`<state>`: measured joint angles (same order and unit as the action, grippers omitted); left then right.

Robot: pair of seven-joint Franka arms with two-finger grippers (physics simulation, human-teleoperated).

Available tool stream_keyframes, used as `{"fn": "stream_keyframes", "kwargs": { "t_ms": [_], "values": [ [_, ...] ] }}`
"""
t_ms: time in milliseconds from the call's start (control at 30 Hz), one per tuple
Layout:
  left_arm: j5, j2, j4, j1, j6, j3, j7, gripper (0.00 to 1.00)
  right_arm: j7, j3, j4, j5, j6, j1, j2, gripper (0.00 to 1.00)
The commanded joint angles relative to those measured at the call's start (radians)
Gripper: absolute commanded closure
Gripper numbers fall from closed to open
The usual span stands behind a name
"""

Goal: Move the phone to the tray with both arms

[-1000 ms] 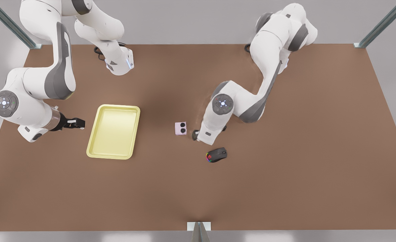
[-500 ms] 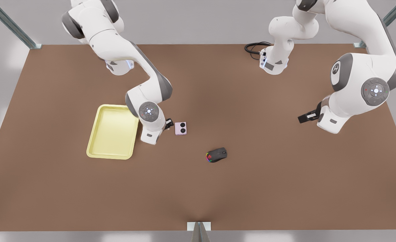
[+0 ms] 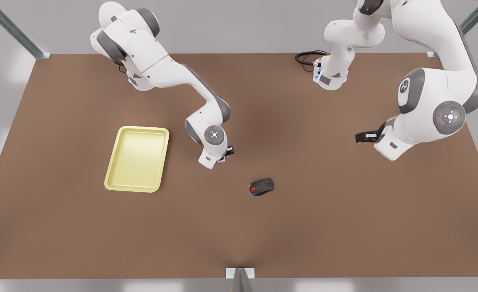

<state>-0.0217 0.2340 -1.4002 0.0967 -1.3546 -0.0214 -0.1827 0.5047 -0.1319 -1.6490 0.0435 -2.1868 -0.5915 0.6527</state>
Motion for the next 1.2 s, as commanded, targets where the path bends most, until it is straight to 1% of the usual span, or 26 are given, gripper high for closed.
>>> {"fn": "stream_keyframes", "kwargs": {
  "t_ms": [0,100,167,200,267,367,567,600,800,1167],
  "values": [
    [0.000,0.001,0.001,0.000,0.003,0.000,0.174,0.00,0.301,0.000,-0.009,-0.001,-0.099,-0.001,0.005,0.00],
    [0.000,0.001,0.001,0.000,0.003,0.000,0.174,0.00,0.301,0.000,-0.037,-0.001,-0.131,-0.004,0.010,0.00],
    [0.000,0.002,0.001,0.000,0.002,0.000,0.172,0.00,0.299,-0.002,-0.120,-0.002,-0.235,0.001,0.001,0.00],
    [0.002,0.001,0.001,0.000,0.002,0.000,0.174,0.00,0.272,-0.008,-0.132,-0.004,-0.243,0.010,0.002,0.00],
    [0.002,0.001,0.001,0.000,0.002,0.003,0.174,0.00,0.222,-0.084,-0.141,-0.005,-0.243,0.095,0.004,0.00],
    [0.002,0.002,0.001,0.000,0.000,0.003,0.175,0.00,0.219,-0.094,-0.133,-0.004,-0.243,0.093,0.005,0.00],
    [0.006,-0.007,0.017,0.000,0.005,0.000,0.158,0.00,0.189,-0.094,-0.164,-0.002,-0.234,0.091,0.001,0.00],
    [0.002,-0.032,0.017,0.000,0.008,0.008,0.158,0.00,0.190,-0.094,-0.164,-0.002,-0.234,0.090,0.007,0.00],
    [0.026,-0.041,0.003,0.000,0.015,0.014,0.160,0.00,0.187,-0.092,-0.160,0.007,-0.243,0.090,0.028,0.00],
    [0.035,-0.048,0.003,0.000,0.023,0.012,0.160,0.00,0.015,-0.092,-0.169,0.033,-0.226,0.085,0.036,0.00]
  ]
}}
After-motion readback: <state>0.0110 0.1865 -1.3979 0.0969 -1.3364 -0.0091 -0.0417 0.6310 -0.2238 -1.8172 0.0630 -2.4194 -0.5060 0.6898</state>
